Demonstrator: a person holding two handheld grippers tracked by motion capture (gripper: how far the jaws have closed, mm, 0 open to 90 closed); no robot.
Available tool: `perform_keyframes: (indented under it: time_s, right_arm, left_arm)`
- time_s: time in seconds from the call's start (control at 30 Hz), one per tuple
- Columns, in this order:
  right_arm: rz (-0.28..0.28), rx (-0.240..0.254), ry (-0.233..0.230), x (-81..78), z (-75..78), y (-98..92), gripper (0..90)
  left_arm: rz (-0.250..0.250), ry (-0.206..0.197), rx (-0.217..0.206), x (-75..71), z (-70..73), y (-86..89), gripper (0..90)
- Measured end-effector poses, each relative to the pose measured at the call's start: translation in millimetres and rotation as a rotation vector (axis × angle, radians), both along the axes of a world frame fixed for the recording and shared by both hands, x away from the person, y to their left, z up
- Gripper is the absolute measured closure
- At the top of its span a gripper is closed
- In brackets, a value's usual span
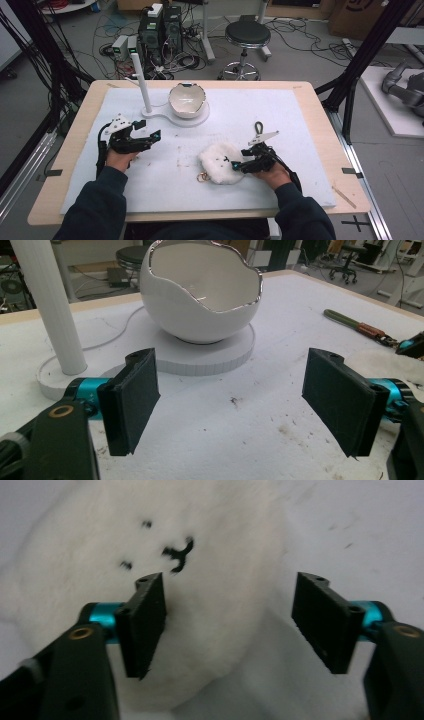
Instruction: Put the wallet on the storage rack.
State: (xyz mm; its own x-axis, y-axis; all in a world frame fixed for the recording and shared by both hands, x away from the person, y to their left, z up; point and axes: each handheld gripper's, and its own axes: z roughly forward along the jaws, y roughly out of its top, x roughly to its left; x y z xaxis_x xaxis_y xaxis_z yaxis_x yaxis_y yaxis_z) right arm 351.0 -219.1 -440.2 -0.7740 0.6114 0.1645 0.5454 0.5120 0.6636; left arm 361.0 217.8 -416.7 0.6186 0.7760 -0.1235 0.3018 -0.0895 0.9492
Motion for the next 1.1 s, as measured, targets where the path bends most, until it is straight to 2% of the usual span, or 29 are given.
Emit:
perform_keyframes:
  time_s: [0.07, 0.17, 0.23, 0.43, 0.47, 0.5, 0.53, 0.57, 0.63, 0.67, 0.83, 0.9, 1.0, 1.1]
  right_arm:
    - [0.039, 0.006, 0.012, -0.3, 0.1, 1.4, 52.0]
    - [0.045, 0.017, 0.035, -1.1, 3.1, 1.2, 69.6]
    - [0.053, 0.034, 0.008, -1.3, 6.6, -1.1, 76.4]
    - [0.074, 0.078, -0.140, -3.3, 19.9, -2.6, 80.2]
    - [0.074, 0.078, -0.140, -3.3, 19.9, -2.6, 80.2]
    - [0.081, 0.091, -0.191, -3.3, 25.1, -0.7, 80.4]
    - [0.087, 0.091, -0.199, -3.2, 26.2, -0.2, 80.4]
    - [0.092, 0.102, -0.216, -3.4, 28.1, 1.3, 80.5]
    - [0.106, 0.118, -0.223, -2.3, 29.5, 3.5, 80.5]
    - [0.106, 0.118, -0.223, -2.3, 29.5, 3.5, 80.5]
    - [0.184, 0.155, -0.251, -2.0, 36.7, 12.1, 80.7]
    - [0.214, 0.170, -0.254, -2.4, 38.0, 16.1, 80.6]
    - [0.251, 0.169, -0.255, -3.1, 38.3, 22.4, 80.6]
    - [0.274, 0.175, -0.266, -4.2, 39.7, 27.2, 80.6]
  left_arm:
    - [-0.003, 0.001, 0.001, -0.1, -0.4, -1.3, 22.5]
    - [-0.006, 0.004, 0.006, 0.0, -0.8, -2.4, 23.1]
    - [-0.029, 0.010, 0.004, 0.2, -1.5, -4.3, 26.7]
    - [-0.064, 0.028, -0.012, 0.2, -2.4, -13.0, 29.5]
    - [-0.064, 0.028, -0.012, 0.2, -2.4, -13.0, 29.6]
    - [-0.090, 0.033, -0.013, -0.2, -2.8, -18.2, 29.6]
    - [-0.090, 0.033, -0.013, -0.2, -2.8, -18.2, 29.6]
    - [-0.134, 0.039, -0.011, -0.6, -4.0, -25.5, 29.6]
    - [-0.187, 0.045, -0.001, -1.3, -5.6, -34.2, 29.5]
    - [-0.187, 0.045, -0.001, -1.3, -5.6, -34.2, 29.5]
    - [-0.332, 0.066, -0.012, -2.2, -9.1, -61.2, 29.1]
    - [-0.362, 0.064, -0.004, -2.7, -8.8, -67.4, 28.5]
    - [-0.388, 0.073, -0.027, -2.8, -8.1, -75.3, 26.6]
    - [-0.405, 0.085, -0.021, -2.9, -8.9, -80.4, 26.6]
